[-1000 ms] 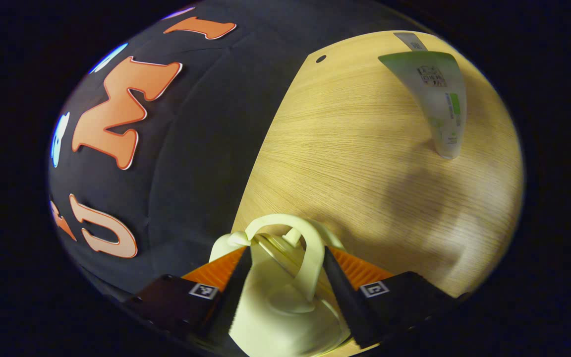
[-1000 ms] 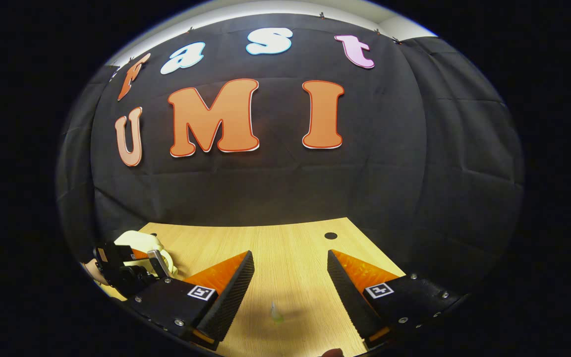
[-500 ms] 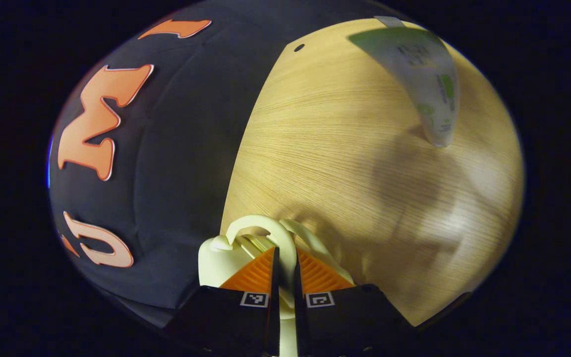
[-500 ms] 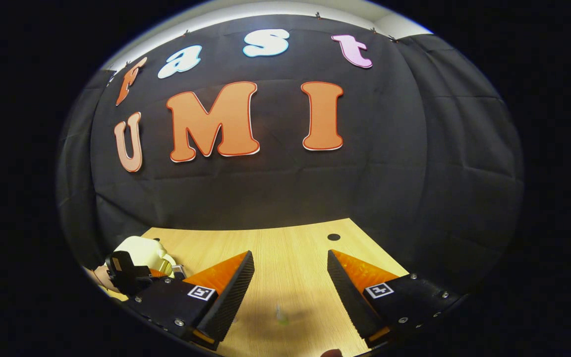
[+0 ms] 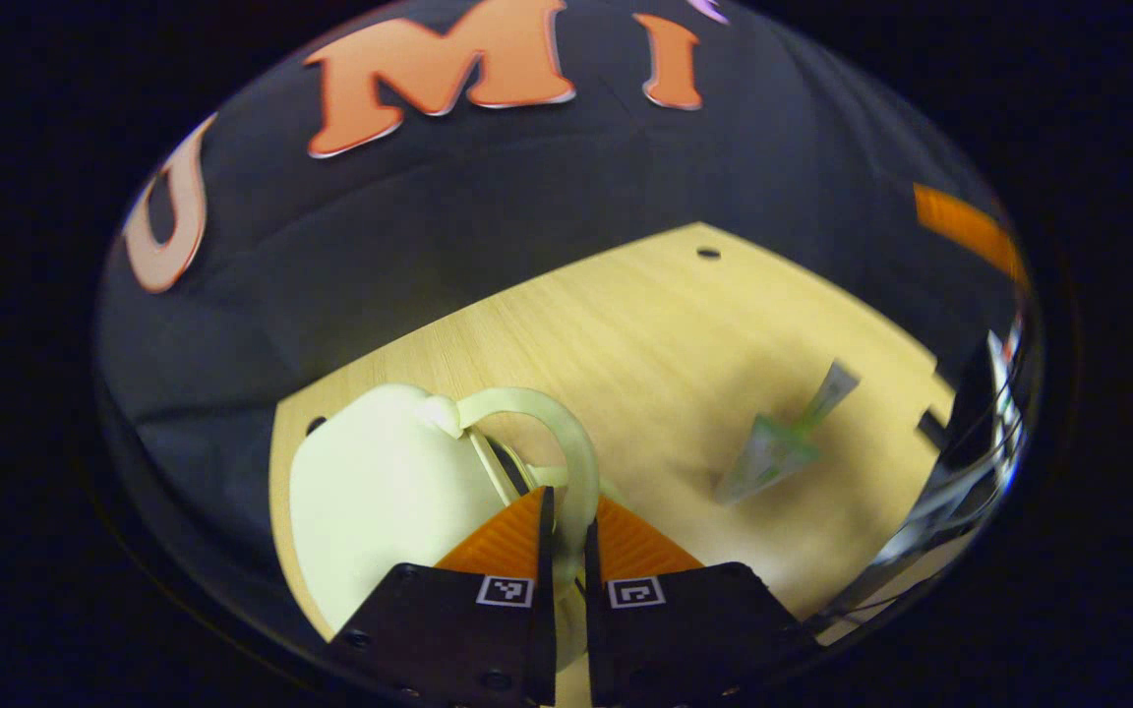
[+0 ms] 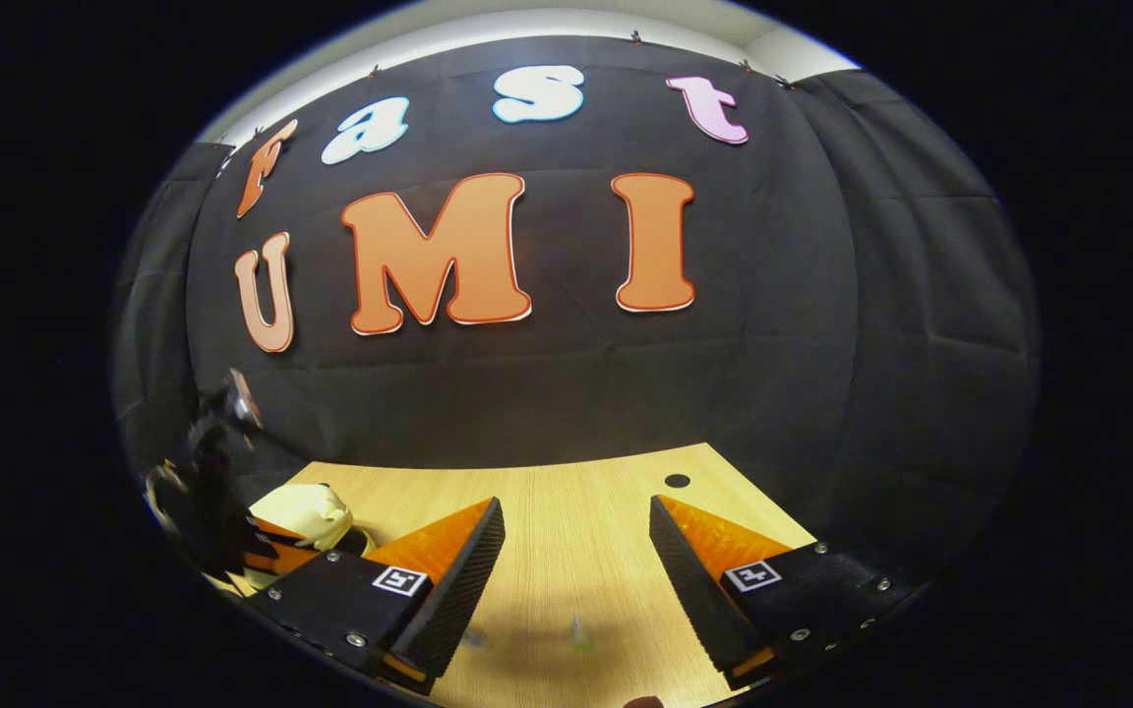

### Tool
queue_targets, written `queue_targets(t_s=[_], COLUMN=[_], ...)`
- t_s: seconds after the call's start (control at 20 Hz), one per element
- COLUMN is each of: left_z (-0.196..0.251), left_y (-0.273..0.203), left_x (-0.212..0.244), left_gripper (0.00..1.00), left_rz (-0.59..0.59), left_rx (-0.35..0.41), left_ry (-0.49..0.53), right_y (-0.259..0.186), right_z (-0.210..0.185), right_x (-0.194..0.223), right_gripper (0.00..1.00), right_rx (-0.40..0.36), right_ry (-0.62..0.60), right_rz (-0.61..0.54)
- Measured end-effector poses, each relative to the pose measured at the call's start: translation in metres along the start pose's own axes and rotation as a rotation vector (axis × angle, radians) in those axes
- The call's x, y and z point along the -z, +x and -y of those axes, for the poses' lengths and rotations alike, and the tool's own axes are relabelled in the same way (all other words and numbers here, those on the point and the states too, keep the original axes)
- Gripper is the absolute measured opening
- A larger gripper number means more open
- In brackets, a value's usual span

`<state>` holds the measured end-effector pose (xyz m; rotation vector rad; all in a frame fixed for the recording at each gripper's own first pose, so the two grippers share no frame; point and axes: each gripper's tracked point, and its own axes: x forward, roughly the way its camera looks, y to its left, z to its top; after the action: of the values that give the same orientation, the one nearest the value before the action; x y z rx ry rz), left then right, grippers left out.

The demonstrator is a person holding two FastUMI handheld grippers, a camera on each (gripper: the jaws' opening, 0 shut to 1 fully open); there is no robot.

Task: First open the suitcase, pack the skin care products into it, and then close the suitcase.

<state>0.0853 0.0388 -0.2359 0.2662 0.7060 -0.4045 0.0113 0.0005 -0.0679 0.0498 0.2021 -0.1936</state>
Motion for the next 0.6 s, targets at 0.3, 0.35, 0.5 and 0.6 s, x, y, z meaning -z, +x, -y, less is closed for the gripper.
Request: queue_targets(t_s=[0.3,0.35,0.5,0.6], left_z=[-0.037,-0.051,-0.083,-0.103], left_y=[-0.058,-0.065,-0.086,-0.102], left_x=[-0.039,-0.040,-0.038,-0.030], left_gripper=[0.13,0.13,0.13,0.13], left_rz=[0.191,0.218,0.305,0.334], left_rx=[0.178,0.199,0.200,0.175], left_ry=[-0.440,-0.500,-0.613,-0.647], right_y=[-0.003,-0.005,-0.008,-0.011], right_z=[-0.030,-0.034,-0.048,-0.058], right_x=[-0.012,-0.014,-0.022,-0.025], right_gripper=[0.94,0.94,0.94,0.94], right_rx=[-0.027,-0.030,-0.044,-0.051], right_ry=[0.006,0.011,0.046,0.068], right_rz=[0.020,0.022,0.032,0.034])
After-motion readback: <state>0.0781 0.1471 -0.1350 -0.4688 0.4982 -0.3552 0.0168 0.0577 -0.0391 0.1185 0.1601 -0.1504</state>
